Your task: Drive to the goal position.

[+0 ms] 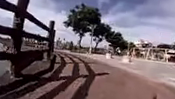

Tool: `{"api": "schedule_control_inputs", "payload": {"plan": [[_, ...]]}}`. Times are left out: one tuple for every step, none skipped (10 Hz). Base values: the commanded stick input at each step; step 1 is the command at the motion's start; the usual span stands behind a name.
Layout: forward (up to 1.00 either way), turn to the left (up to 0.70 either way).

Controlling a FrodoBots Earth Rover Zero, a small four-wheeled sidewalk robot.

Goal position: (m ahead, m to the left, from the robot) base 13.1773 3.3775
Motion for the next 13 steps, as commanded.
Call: {"api": "schedule_control_inputs", "payload": {"plan": [[0.85, -0.04], [0.85, -0.04], [0.85, -0.04], [0.85, -0.04], [0.85, -0.04], [0.85, -0.04], [0.85, -0.04], [0.85, 0.09], [0.85, 0.27], [0.85, 0.30], [0.85, 0.30], [0.85, 0.30], [0.85, 0.30]]}}
